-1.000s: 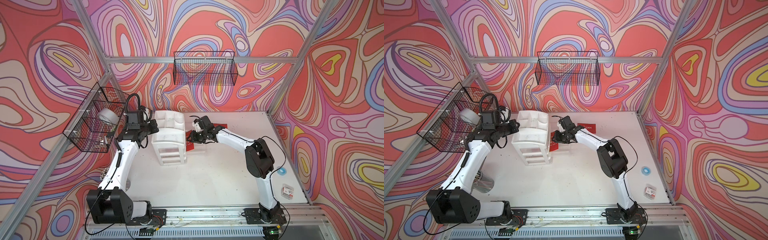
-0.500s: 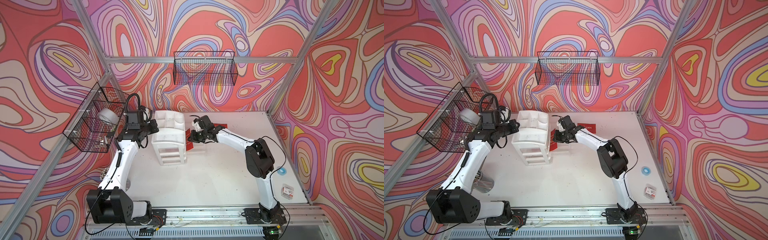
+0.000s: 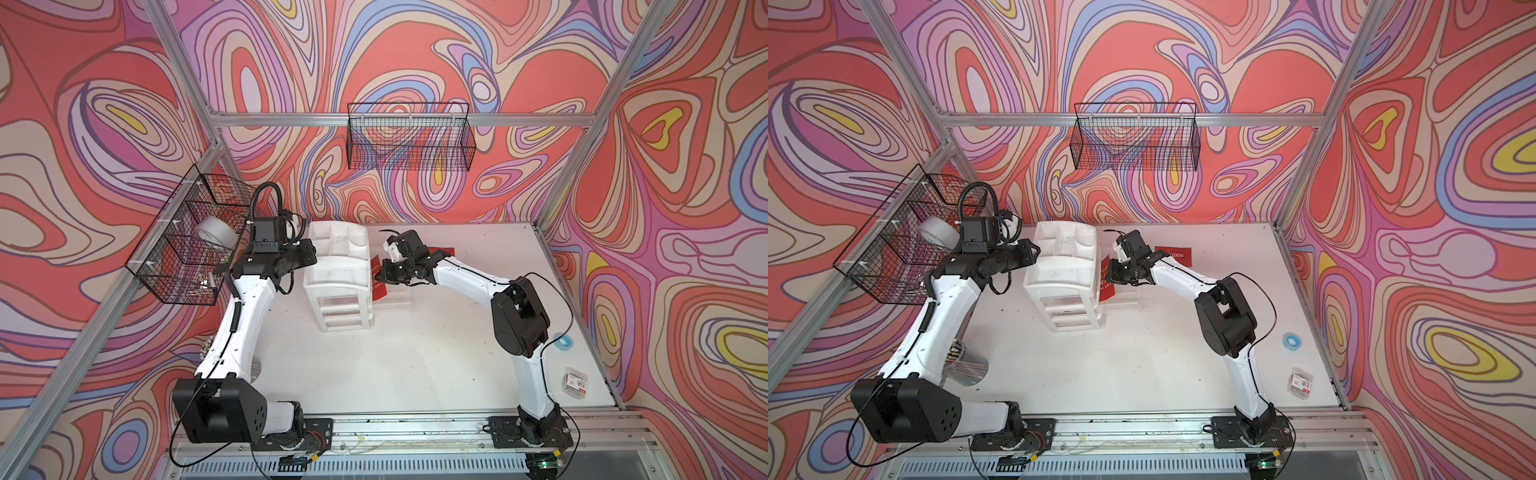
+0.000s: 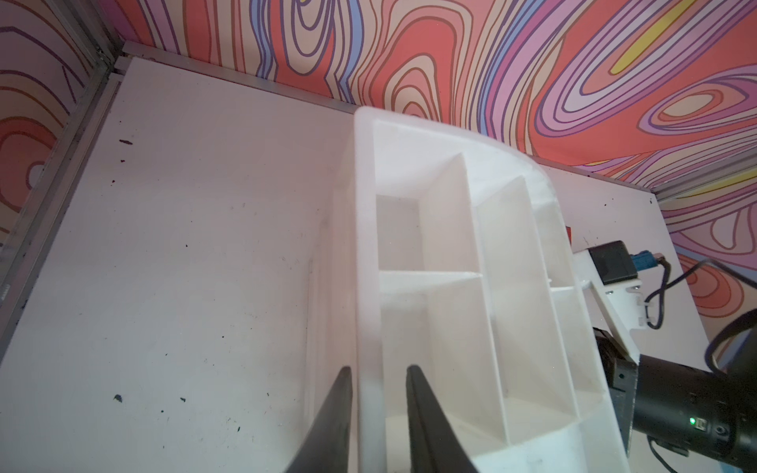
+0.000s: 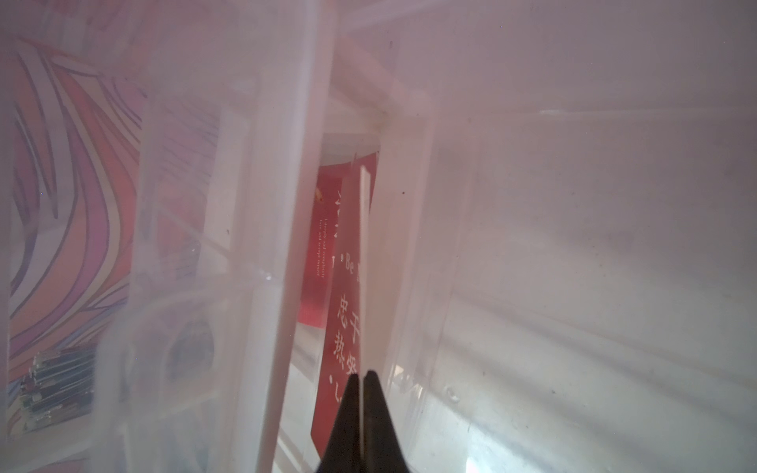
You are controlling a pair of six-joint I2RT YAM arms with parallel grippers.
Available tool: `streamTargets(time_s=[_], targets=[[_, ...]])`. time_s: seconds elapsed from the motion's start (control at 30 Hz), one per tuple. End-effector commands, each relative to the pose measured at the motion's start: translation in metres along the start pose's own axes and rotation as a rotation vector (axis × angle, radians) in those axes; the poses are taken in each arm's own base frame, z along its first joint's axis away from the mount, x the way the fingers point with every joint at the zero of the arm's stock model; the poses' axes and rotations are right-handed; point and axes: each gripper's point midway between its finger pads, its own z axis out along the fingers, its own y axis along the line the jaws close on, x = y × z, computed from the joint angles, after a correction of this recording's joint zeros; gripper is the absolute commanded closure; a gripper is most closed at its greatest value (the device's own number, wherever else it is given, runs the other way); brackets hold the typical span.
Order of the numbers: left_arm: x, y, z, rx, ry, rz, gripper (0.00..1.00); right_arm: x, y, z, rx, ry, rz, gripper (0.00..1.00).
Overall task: Take the postcards out of the drawer
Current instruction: Pick up the postcard from the drawer, then place the postcard at the center of the board.
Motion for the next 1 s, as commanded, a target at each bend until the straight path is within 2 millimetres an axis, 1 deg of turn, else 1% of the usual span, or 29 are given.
streamTargets(time_s=[0.0, 0.13, 0.23, 0.33, 0.4, 0.57, 0.63, 0.7, 0.8, 0.97], targets=[[-0.008, -0.004, -0.012, -0.003, 0.001, 0.031, 0.72, -0.017, 0.016, -0.023, 0.0, -0.061, -0.058, 1.0], [-0.017, -0.006, -0.026, -0.013, -0.03, 0.052, 0.7, -0.029, 0.014, -0.038, 0.019, -0.091, -0.076, 1.0], [-0.019, -0.011, -0.037, 0.004, -0.046, 0.064, 0.69, -0.039, 0.008, -0.055, 0.046, -0.121, -0.09, 1.0], [-0.018, -0.022, -0.046, 0.059, -0.048, 0.082, 0.69, -0.048, 0.002, -0.073, 0.079, -0.142, -0.118, 1.0], [-0.016, -0.031, -0.053, 0.105, -0.042, 0.096, 0.69, -0.053, 0.001, -0.086, 0.085, -0.155, -0.15, 1.0], [-0.018, -0.056, -0.077, 0.181, -0.078, 0.122, 0.69, -0.061, 0.0, -0.122, 0.111, -0.163, -0.3, 1.0], [-0.015, -0.071, -0.084, 0.199, -0.087, 0.166, 0.69, -0.059, 0.004, -0.133, 0.12, -0.142, -0.389, 1.0], [-0.009, -0.089, -0.085, 0.233, -0.07, 0.216, 0.69, -0.055, 0.008, -0.14, 0.116, -0.119, -0.466, 1.0], [0.005, -0.116, -0.082, 0.302, -0.033, 0.281, 0.69, -0.043, 0.018, -0.147, 0.067, -0.065, -0.578, 1.0], [0.027, -0.148, -0.072, 0.405, 0.029, 0.37, 0.69, -0.021, 0.035, -0.162, -0.025, -0.017, -0.712, 1.0]])
